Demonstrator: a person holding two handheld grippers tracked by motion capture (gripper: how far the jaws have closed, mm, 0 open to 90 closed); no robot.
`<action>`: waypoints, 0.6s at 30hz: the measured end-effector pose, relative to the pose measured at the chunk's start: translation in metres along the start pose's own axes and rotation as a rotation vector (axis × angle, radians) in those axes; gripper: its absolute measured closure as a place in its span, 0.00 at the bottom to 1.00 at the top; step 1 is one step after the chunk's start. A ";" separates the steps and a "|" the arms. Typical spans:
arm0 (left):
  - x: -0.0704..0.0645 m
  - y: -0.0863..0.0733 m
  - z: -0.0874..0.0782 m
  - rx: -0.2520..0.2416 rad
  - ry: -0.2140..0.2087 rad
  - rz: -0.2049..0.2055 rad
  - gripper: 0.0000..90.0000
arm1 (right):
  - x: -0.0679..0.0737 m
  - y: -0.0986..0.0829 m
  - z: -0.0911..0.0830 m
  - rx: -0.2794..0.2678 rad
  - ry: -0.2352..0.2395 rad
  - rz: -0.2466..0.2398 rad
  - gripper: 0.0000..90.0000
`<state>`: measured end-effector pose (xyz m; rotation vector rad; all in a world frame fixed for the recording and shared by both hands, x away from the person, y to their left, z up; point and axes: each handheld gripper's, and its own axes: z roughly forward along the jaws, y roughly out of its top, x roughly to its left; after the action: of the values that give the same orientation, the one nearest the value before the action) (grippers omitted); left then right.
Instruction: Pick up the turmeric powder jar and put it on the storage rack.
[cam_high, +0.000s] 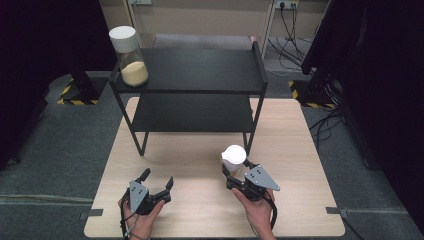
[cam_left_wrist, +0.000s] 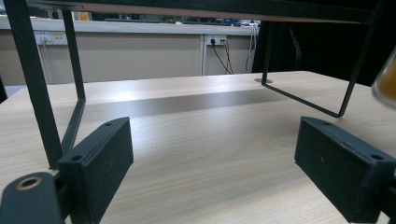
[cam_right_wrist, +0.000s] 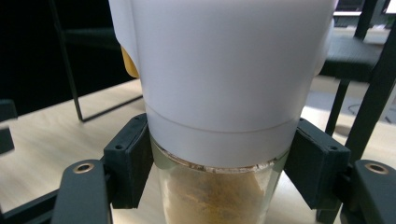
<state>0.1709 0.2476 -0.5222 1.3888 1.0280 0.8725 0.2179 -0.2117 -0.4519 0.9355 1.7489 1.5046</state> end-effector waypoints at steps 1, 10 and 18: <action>0.000 0.000 0.000 0.000 0.000 -0.001 0.12 | 0.000 0.002 -0.001 -0.008 -0.003 0.000 0.34; 0.000 0.000 0.000 -0.002 0.001 -0.005 0.12 | 0.000 0.019 -0.004 -0.061 -0.038 0.006 0.34; 0.000 0.000 0.000 -0.002 0.002 -0.005 0.12 | 0.000 0.037 -0.004 -0.111 -0.050 0.000 0.34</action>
<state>0.1708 0.2480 -0.5224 1.3835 1.0320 0.8708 0.2186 -0.2103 -0.4146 0.9086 1.6128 1.5486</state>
